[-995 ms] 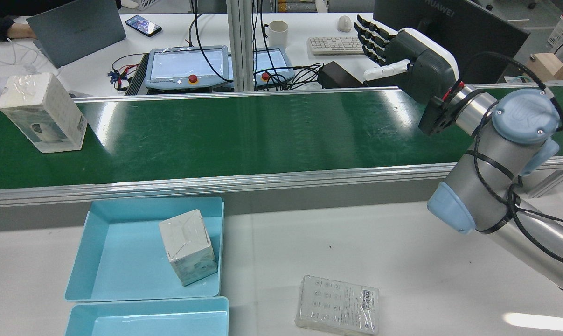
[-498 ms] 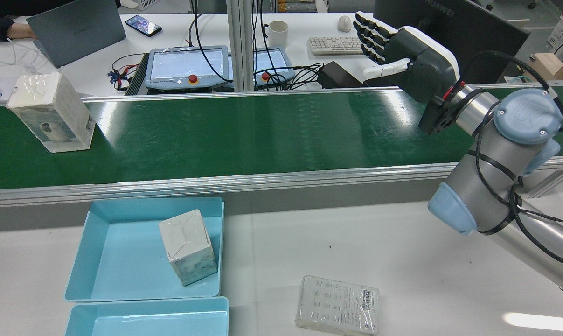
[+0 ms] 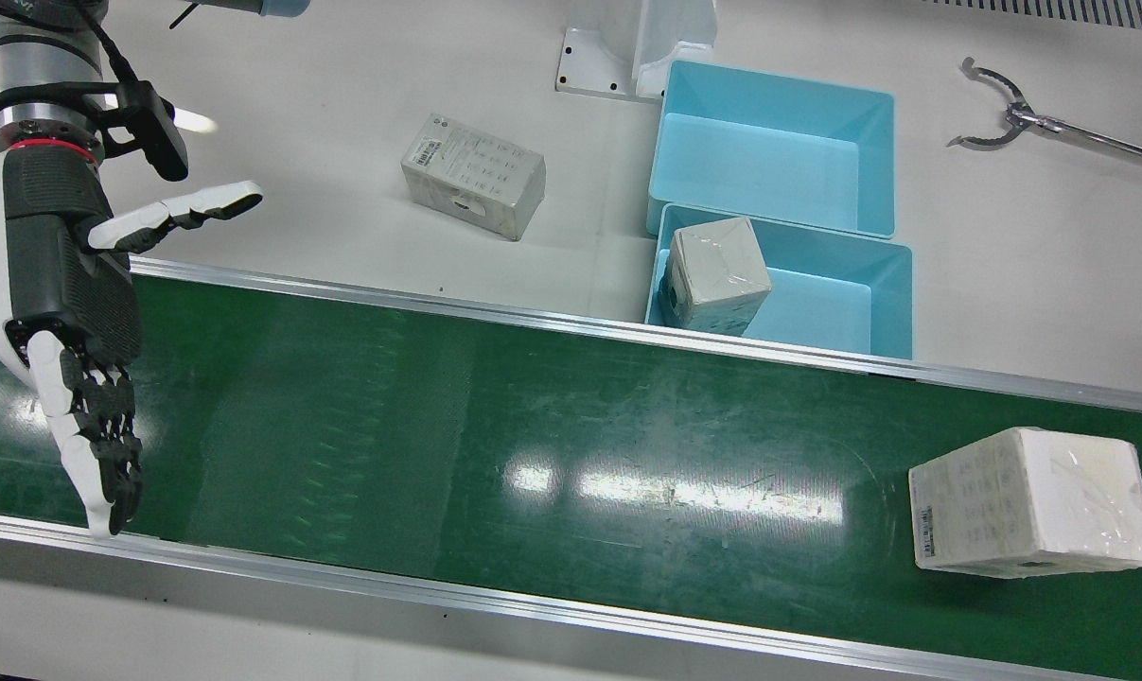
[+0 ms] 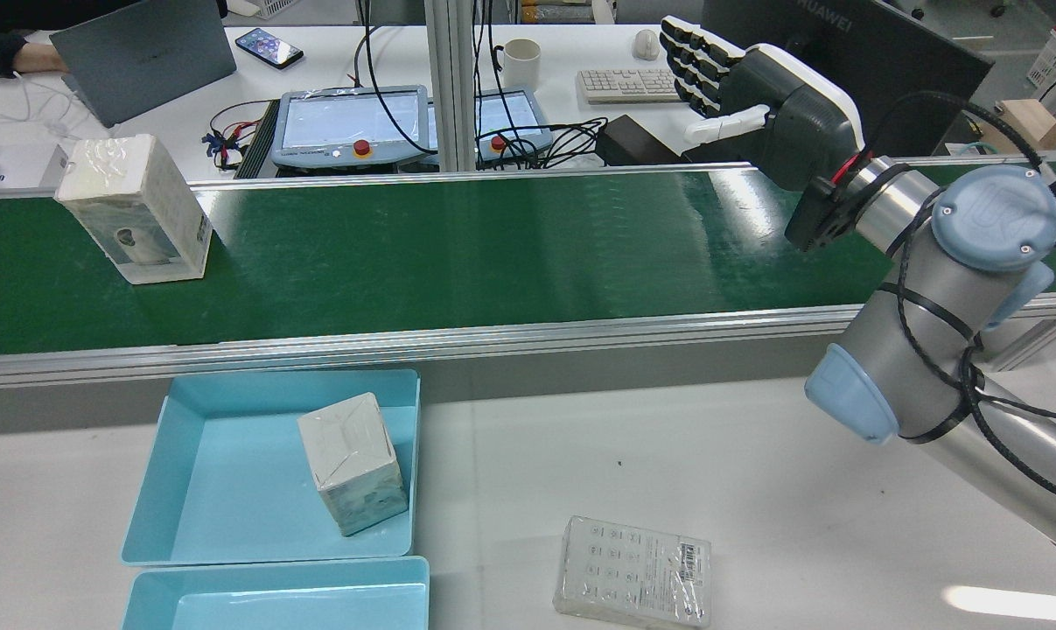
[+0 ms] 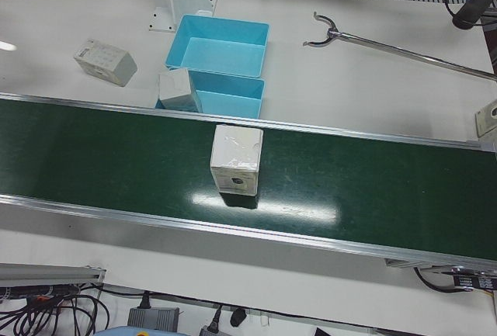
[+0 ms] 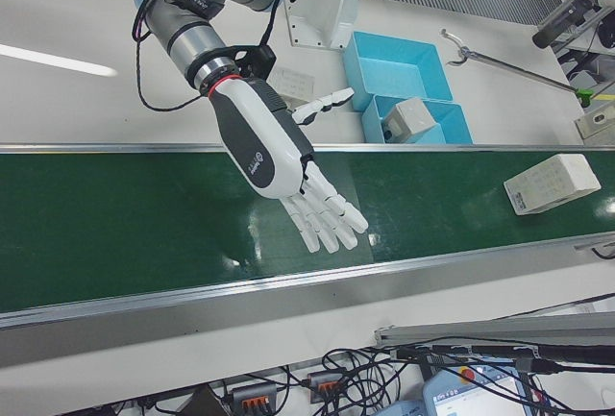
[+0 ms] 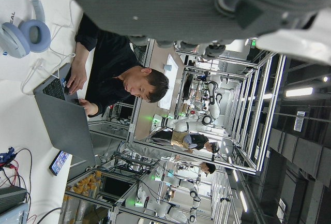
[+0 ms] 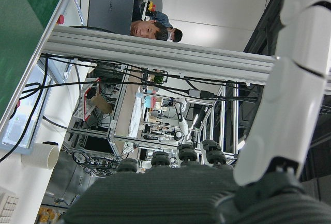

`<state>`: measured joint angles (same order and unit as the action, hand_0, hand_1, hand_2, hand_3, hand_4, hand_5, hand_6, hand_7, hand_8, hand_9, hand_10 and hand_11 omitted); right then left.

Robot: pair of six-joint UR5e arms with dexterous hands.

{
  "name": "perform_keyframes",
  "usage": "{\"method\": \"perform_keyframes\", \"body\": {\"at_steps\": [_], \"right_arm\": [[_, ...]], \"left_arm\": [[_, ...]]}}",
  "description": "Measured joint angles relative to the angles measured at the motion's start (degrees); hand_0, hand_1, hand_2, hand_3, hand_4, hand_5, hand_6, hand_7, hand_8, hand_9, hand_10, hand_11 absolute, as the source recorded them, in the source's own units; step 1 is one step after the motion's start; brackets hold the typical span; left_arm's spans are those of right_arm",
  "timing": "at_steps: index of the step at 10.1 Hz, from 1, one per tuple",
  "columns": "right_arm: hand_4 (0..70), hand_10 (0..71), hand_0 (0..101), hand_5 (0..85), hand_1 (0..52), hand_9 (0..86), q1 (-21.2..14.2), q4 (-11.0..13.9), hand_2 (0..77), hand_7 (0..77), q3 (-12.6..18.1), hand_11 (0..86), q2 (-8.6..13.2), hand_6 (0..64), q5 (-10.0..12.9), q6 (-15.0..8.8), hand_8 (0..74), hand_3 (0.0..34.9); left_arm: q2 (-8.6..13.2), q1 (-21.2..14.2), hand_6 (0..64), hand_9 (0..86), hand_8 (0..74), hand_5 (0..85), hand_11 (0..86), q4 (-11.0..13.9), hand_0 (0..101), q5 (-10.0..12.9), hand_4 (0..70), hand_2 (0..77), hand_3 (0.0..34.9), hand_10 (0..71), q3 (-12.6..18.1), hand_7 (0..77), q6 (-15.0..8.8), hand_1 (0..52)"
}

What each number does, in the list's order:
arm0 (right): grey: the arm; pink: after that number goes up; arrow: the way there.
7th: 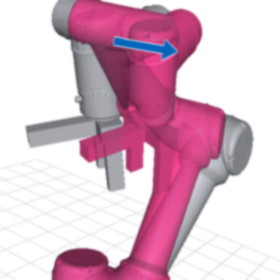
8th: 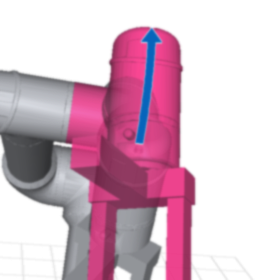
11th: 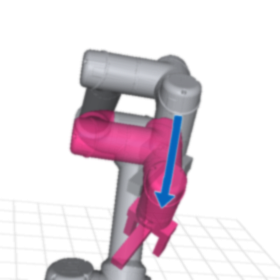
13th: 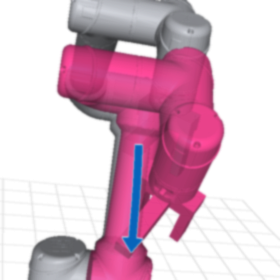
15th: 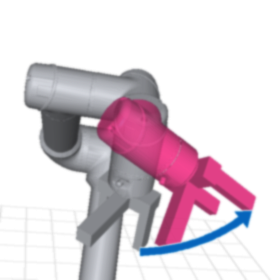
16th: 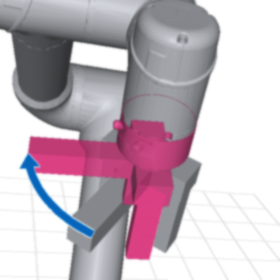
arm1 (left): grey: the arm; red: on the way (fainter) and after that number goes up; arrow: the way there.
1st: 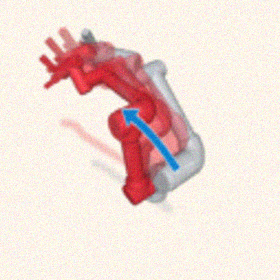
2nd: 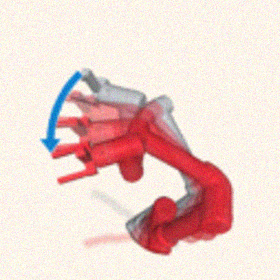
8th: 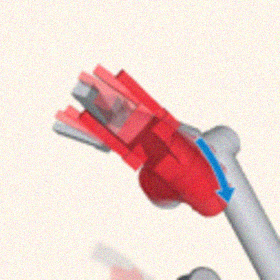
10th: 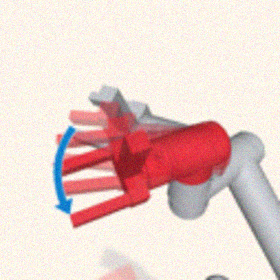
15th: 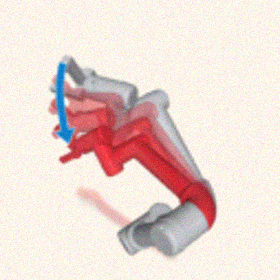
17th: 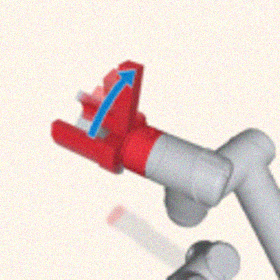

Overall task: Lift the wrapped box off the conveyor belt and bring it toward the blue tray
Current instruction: 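Hold the right hand open beside the belt as the wrapped box approaches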

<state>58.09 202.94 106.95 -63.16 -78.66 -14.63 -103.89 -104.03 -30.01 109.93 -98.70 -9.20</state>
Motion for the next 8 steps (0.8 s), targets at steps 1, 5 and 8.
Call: {"method": "perform_keyframes", "body": {"at_steps": [1, 5, 8], "right_arm": [[0.5, 0.5, 43, 6.5, 9.3, 1.6, -0.03, 0.0, 8.7, 0.5, -0.01, 2.2, -0.02, 0.0, 0.02, 0.02, 2.7, 8.0], [0.5, 0.5, 43, 6.5, 9.3, 1.6, -0.26, 0.0, 8.2, 0.5, -0.67, 1.6, 0.01, 0.0, 0.11, 0.28, 1.1, 8.2], [0.5, 0.5, 43, 6.5, 9.3, 1.6, -0.63, -0.05, 8.2, 0.5, -1.79, 1.6, 0.36, 0.0, 0.48, 0.44, 1.6, 9.2]], "left_arm": [[0.0, 0.0, 0.0, 0.0, 0.0, 1.1, 0.0, 0.0, 0, 0.0, 0.0, 1.1, 0.0, 0.5, 0.0, 0.0, 0.0, 0.0], [0.0, 0.0, 0.0, 0.0, 0.0, 1.1, 0.0, 0.0, 0, 0.0, 0.0, 0.5, 0.0, 0.0, 0.0, 0.0, 0.0, 0.0], [0.0, 0.0, 0.0, 0.0, 0.0, 1.1, 0.0, 0.0, 0, 0.0, 0.0, 0.5, 0.0, 0.5, 0.0, 0.0, 0.0, 0.0]]}}
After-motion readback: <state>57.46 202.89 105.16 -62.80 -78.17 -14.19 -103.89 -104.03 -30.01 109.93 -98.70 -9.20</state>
